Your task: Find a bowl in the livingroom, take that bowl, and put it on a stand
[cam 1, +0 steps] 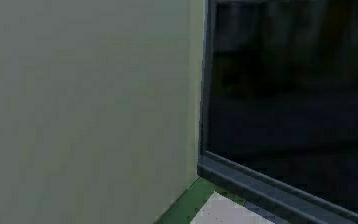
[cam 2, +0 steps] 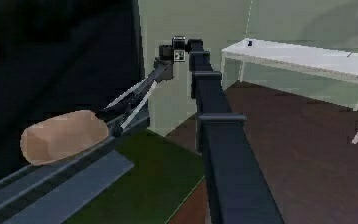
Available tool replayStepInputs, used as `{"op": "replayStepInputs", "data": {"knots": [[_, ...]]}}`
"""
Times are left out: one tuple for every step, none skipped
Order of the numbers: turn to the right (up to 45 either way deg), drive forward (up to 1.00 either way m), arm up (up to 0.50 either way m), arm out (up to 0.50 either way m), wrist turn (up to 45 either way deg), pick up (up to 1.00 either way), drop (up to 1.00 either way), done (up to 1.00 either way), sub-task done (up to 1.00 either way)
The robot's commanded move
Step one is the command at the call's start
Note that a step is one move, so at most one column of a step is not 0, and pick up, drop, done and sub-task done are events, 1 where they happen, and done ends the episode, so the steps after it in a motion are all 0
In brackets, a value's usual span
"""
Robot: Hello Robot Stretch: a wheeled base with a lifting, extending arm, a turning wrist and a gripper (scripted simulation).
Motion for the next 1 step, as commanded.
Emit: {"op": "replayStepInputs", "data": {"knots": [[0.0,0.00,0.00,0.00,39.0,0.00,0.00,0.00,0.00]]}}
